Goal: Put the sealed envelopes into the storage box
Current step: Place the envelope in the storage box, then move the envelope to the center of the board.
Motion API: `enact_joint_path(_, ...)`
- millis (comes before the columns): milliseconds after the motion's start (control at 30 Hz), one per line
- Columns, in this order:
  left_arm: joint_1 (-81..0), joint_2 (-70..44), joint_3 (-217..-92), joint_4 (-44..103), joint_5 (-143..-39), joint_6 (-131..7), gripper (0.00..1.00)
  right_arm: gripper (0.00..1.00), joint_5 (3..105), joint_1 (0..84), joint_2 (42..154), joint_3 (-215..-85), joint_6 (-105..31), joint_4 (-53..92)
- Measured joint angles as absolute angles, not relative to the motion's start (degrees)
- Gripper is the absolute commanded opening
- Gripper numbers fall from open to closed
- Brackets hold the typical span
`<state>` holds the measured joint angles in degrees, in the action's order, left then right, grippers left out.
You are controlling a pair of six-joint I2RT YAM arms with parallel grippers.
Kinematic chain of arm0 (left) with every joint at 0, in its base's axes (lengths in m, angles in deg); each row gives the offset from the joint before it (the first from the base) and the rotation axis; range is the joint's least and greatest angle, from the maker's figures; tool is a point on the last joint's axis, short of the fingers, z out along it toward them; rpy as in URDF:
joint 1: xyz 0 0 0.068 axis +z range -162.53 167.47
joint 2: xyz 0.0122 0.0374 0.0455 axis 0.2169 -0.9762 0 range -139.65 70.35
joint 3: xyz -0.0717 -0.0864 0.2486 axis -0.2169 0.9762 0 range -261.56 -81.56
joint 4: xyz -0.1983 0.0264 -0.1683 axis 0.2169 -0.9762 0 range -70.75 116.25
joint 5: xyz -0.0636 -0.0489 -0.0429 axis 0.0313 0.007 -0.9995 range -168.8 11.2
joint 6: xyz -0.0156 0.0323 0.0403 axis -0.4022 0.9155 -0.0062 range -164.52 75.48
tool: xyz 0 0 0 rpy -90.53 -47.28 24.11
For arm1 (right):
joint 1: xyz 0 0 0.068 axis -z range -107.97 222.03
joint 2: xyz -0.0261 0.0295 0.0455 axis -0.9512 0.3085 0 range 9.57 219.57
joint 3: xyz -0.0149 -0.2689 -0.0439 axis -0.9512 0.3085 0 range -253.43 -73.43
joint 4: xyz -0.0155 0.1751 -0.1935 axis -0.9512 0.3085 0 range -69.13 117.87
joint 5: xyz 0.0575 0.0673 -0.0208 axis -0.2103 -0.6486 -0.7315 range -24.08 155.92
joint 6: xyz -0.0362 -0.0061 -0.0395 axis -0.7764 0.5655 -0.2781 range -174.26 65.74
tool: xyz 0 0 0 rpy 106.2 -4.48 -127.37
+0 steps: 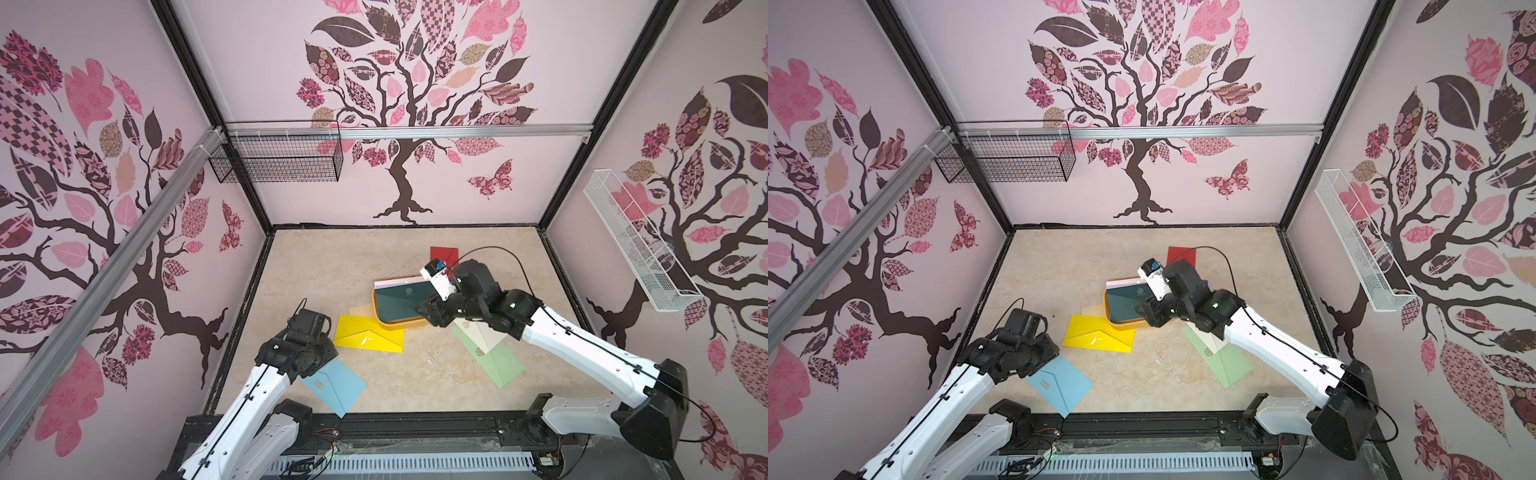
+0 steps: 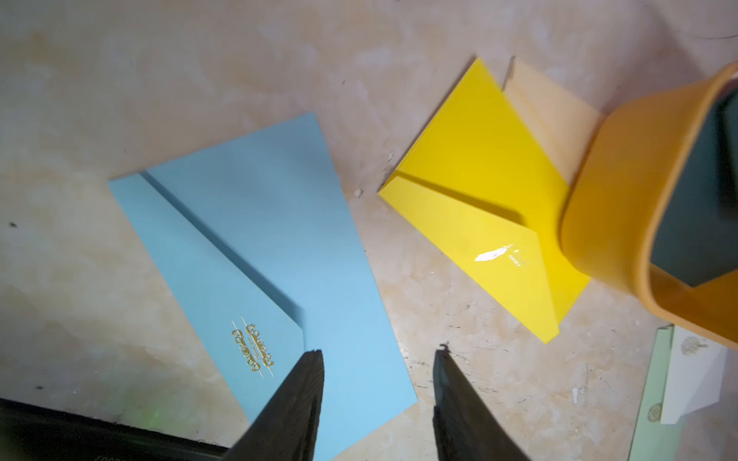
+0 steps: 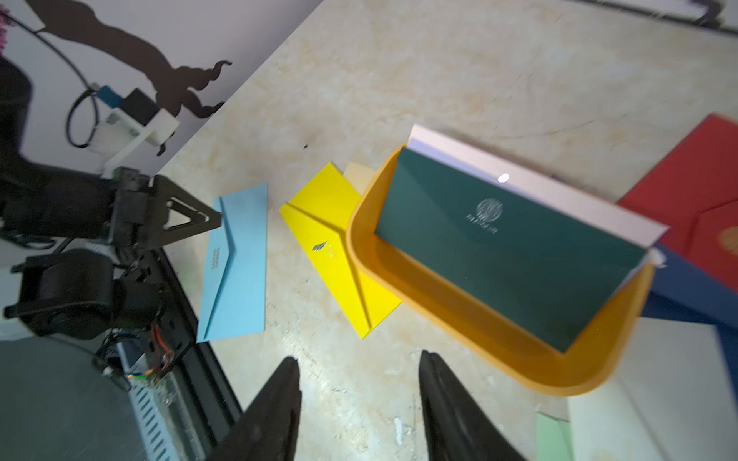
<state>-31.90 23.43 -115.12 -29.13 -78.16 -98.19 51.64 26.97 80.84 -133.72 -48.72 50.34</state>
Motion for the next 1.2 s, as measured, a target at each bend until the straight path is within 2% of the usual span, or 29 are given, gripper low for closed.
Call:
enact_joint_path(200,-36.3,21.5,-109.5,-25.2,-80.4,-102.5,0.44,0.51,45.7,25.7,75.7,-120.1,-41.1,47.2)
enact_joint_path(367,-37.1,22.0,-105.7,-22.5,-81.2,-105.1,0.45,0.51,43.8,25.7,72.8,-114.0,-37.8,45.1)
enact_joint_path(700,-38.0,19.3,-103.2,-15.3,-84.6,-108.1,0.47,0.51,43.0,25.7,72.7,-112.2,-35.0,44.4)
enact_joint_path(867,-43.7,14.7,-103.4,-5.6,-87.0,-112.0,0.49,0.51,44.0,25.7,72.1,-111.9,-34.4,44.8)
enact_joint_path(1033,-47.7,8.2,-111.1,-5.5,-88.3,-111.1,0.52,0.51,45.6,25.7,70.0,-111.6,-33.8,45.9)
enact_joint_path(1100,-47.8,8.5,-118.0,-9.7,-85.5,-107.9,0.55,0.51,45.9,25.7,69.4,-111.6,-33.6,46.4)
enact_joint_path(1200,-45.5,11.0,-125.7,-13.0,-81.6,-103.0,0.53,0.52,46.0,25.7,68.9,-111.2,-32.0,46.5)
